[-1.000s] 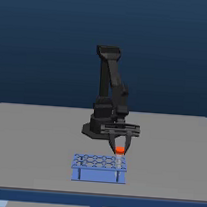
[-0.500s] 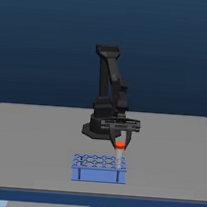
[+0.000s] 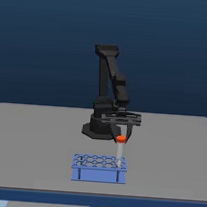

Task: Pick up the centrifuge tube on the rack

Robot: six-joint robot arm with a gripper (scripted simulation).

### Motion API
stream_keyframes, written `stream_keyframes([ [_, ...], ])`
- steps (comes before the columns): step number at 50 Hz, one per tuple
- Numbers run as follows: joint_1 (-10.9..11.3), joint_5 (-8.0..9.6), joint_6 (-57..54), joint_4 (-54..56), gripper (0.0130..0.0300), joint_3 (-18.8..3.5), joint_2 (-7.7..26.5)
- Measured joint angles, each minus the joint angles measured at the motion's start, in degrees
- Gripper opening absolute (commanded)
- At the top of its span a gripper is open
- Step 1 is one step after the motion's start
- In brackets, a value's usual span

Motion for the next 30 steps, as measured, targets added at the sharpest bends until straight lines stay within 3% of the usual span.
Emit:
stream_keyframes([
  [30, 0.0, -0.81, -25.7, 24.7, 0.013, -3.5, -3.0],
])
